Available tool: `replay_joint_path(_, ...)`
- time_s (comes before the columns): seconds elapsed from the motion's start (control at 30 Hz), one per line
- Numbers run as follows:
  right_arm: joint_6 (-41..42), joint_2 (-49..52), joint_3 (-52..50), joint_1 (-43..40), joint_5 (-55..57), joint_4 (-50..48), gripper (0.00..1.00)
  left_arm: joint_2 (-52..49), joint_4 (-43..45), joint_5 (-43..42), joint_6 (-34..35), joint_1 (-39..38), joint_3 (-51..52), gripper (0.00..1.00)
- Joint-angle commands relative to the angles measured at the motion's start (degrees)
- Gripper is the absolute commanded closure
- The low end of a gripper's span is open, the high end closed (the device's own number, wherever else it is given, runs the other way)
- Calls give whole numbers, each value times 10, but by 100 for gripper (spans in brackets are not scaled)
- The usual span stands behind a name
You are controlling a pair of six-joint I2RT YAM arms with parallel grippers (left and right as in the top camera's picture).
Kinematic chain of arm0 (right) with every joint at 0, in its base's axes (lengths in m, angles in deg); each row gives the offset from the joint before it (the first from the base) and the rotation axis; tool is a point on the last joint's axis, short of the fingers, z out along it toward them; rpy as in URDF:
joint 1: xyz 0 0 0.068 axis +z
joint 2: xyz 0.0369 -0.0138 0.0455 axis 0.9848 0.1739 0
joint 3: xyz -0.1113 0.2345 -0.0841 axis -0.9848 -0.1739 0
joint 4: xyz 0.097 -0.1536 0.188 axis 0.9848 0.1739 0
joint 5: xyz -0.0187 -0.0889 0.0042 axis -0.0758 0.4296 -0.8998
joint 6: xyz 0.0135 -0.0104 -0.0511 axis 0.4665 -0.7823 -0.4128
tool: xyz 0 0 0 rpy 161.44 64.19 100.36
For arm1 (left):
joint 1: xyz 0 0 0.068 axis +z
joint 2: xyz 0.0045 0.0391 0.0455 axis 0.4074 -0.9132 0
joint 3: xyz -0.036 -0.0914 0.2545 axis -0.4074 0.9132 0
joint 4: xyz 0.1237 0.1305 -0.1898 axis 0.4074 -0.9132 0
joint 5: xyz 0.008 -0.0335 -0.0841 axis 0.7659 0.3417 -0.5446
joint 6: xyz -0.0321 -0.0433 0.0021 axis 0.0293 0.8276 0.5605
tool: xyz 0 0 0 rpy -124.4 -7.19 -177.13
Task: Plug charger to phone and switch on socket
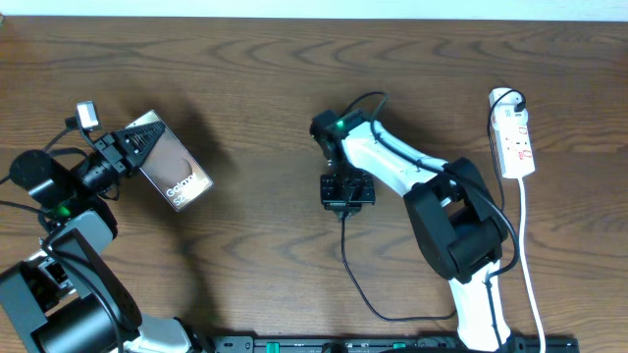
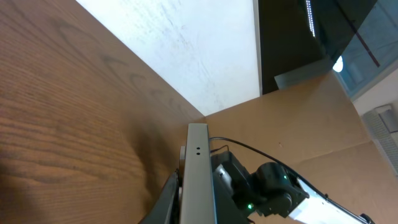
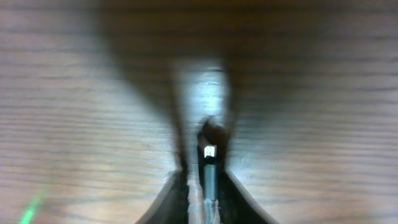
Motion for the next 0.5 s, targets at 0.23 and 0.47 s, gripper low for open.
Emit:
replay_joint_path(0.23, 8, 53, -27, 11, 54, -13, 89, 5, 5, -11, 3, 2, 1, 93)
replay_joint_path(0.47, 9, 83, -27, 11, 53, -23, 89, 5, 5, -11, 3, 2, 1, 92)
